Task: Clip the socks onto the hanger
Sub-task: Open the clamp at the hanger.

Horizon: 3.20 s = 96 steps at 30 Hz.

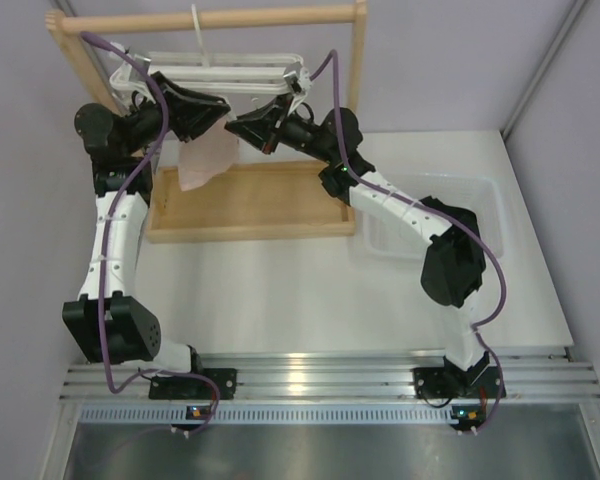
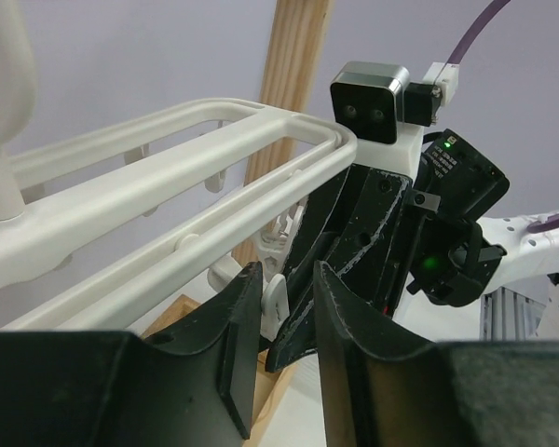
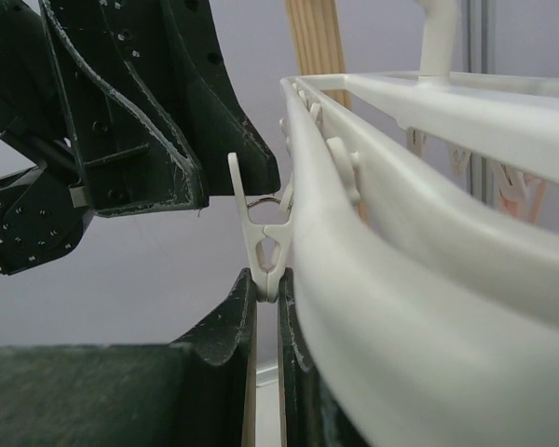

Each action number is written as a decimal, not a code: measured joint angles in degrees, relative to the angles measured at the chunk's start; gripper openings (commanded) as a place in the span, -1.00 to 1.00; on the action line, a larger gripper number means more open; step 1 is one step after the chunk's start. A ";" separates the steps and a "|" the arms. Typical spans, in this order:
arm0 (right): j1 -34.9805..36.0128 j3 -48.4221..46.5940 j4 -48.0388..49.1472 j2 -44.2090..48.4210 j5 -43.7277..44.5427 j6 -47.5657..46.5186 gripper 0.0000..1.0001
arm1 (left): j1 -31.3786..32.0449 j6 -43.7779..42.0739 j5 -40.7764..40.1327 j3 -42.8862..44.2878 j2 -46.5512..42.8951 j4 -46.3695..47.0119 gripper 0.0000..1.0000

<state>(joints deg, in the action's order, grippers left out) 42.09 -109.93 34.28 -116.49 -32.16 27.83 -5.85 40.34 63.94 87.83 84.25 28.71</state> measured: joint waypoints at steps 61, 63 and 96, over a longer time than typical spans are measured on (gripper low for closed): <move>7.26 0.31 -9.97 2.93 22.97 -41.62 -1.00 | 4.42 -8.72 -16.81 1.18 -6.36 -25.97 0.19; 7.26 0.28 -9.55 2.93 21.92 -40.46 -1.00 | 4.39 -8.33 -18.71 0.61 -8.50 -27.96 0.16; 5.46 0.33 -7.78 2.93 16.13 -32.44 -1.00 | 2.34 -4.59 -26.34 0.48 -7.74 -31.08 0.03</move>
<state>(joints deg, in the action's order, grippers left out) 47.55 -109.60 26.50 -113.56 -16.03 -4.60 -3.51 35.75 37.60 88.31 76.51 -2.37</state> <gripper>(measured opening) 0.117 0.516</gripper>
